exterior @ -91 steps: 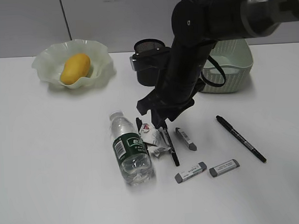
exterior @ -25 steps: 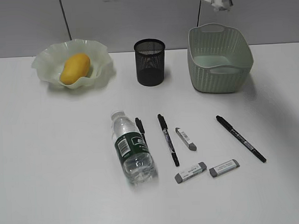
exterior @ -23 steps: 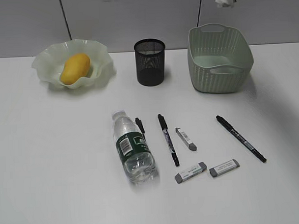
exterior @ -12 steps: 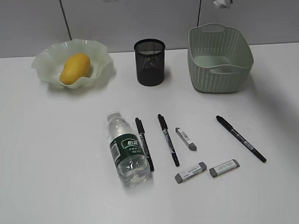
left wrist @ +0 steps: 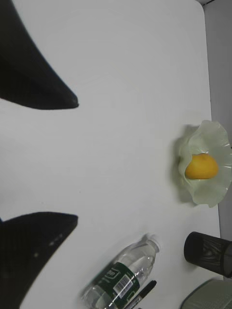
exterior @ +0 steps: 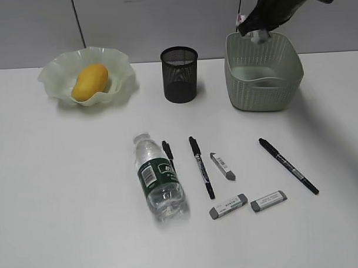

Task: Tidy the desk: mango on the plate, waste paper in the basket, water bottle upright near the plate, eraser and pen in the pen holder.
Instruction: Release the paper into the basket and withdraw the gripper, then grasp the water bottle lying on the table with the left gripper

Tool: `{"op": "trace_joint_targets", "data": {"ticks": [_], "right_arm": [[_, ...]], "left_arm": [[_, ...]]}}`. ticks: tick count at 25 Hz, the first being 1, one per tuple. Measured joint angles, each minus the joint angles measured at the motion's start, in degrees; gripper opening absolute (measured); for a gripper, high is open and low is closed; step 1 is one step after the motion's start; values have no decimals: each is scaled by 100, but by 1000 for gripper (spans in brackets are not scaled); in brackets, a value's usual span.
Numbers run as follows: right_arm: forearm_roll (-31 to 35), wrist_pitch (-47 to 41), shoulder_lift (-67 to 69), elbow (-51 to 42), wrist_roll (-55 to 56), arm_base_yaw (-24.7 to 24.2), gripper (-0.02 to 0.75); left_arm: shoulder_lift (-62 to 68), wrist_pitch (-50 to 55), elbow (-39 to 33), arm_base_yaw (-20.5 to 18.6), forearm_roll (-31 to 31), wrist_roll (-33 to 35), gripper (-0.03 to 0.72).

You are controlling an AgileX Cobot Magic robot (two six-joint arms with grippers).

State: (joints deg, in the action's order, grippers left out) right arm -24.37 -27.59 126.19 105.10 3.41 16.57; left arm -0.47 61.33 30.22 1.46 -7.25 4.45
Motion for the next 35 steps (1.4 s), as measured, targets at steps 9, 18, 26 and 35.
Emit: {"op": "trace_joint_targets", "data": {"ticks": [9, 18, 26, 35], "right_arm": [[-163, 264, 76, 17, -23, 0, 527], [-133, -526, -101, 17, -23, 0, 576], [194, -1965, -799, 34, -23, 0, 580], [821, -3525, -1407, 39, -446, 0, 563]], "left_arm": [[0, 0, 0, 0, 0, 0, 508], [0, 0, 0, 0, 0, 0, 508], [0, 0, 0, 0, 0, 0, 508], [0, 0, 0, 0, 6, 0, 508]]}}
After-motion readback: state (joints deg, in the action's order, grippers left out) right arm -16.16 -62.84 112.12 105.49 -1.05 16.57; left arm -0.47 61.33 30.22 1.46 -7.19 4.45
